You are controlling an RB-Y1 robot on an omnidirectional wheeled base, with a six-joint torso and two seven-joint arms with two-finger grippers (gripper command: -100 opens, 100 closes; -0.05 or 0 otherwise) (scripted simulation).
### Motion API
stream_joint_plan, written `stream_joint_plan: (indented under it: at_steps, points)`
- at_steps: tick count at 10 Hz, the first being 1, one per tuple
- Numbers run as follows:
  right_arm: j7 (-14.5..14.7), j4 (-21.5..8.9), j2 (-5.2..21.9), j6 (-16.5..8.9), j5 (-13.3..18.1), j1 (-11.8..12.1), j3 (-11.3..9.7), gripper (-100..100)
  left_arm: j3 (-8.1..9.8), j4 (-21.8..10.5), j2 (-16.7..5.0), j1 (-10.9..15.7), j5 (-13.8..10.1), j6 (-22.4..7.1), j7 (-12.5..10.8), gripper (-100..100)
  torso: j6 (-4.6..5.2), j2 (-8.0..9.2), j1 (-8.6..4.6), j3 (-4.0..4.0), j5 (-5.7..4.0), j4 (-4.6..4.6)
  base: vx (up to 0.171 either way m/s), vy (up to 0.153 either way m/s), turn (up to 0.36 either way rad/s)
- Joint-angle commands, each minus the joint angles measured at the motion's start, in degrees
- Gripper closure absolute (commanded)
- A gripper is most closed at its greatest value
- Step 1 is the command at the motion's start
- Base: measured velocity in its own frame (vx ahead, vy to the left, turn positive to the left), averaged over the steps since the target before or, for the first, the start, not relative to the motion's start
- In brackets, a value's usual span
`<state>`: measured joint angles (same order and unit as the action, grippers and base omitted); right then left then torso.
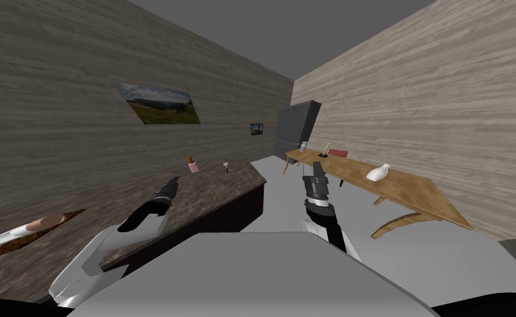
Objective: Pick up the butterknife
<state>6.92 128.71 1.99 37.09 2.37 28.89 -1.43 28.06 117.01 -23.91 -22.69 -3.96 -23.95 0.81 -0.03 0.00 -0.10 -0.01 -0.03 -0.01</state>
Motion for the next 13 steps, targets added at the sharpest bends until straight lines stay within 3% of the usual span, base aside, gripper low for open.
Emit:
stream_joint_plan:
  at_steps: [1, 3, 4, 5, 6, 8, 9, 11, 12, 13]
  points:
    - [0.0, 0.0, 0.0, 0.0, 0.0, 0.0, 0.0, 0, 2.0, -1.88, -0.86, 1.01, 0.26, -2.86, 0.61, -100, 0.0, 0.0, 0.0, 0.0, 0.0, 0.0, 0.033, -0.043, -0.141]
    - [0.0, 0.0, 0.0, 0.0, 0.0, 0.0, 0.0, 0, 2.0, -1.88, -0.86, 1.01, 0.26, -4.66, 0.61, -100, 0.01, -0.07, -0.05, -0.04, -0.01, -0.02, 0.023, -0.035, -0.03]
    - [0.0, 0.0, 0.0, 0.0, 0.0, 0.0, 0.0, 0, 4.09, -3.48, -1.84, 1.47, 0.2, -6.95, 1.05, -100, -0.01, -0.01, 0.0, 0.0, -0.01, 0.0, 0.027, -0.046, -0.145]
    - [0.0, 0.0, 0.0, 0.0, 0.0, 0.0, -0.01, 0, 4.09, -3.48, -1.84, 1.47, 0.2, -8.51, 1.05, -100, 0.03, -0.03, -0.05, -0.01, -0.02, 0.0, 0.028, -0.042, -0.073]
    - [0.0, 0.0, 0.0, 0.0, 0.0, 0.0, 0.0, 0, 6.13, -5.13, -2.73, 1.89, 0.18, -10.1, 1.49, -100, 0.0, -0.04, -0.05, -0.02, -0.01, -0.01, 0.032, -0.052, -0.124]
    - [0.0, 0.0, 0.0, 0.0, 0.0, 0.0, 0.0, 0, 6.13, -5.13, -2.73, 1.89, 0.18, -12.68, 1.49, -100, 0.0, -0.05, -0.07, -0.03, -0.02, -0.01, 0.025, -0.034, -0.034]
    - [0.0, 0.0, 0.0, 0.0, 0.0, 0.0, 0.0, 0, 8.1, -6.84, -3.5, 2.28, 0.21, -14.36, 1.95, -100, -0.01, -0.01, -0.01, -0.01, -0.01, 0.0, 0.034, -0.036, -0.126]
    - [0.0, 0.0, 0.0, 0.0, 0.0, 0.0, 0.0, 0, 8.1, -6.84, -3.5, 2.28, 0.21, -16.63, 1.95, -100, 0.0, -0.05, -0.01, -0.03, -0.01, -0.01, 0.023, -0.02, -0.045]
    - [0.0, 0.0, 0.0, 0.0, 0.0, 0.0, 0.0, 0, 9.99, -8.62, -4.16, 2.64, 0.29, -18.33, 2.42, -100, -0.01, 0.01, 0.03, 0.0, 0.01, 0.0, 0.027, -0.028, -0.146]
    - [0.0, 0.0, 0.0, 0.0, 0.0, 0.0, 0.0, 0, 9.99, -8.62, -4.16, 2.64, 0.29, -20.0, 2.42, -100, 0.02, -0.02, 0.0, -0.01, 0.0, 0.0, 0.028, -0.024, -0.08]
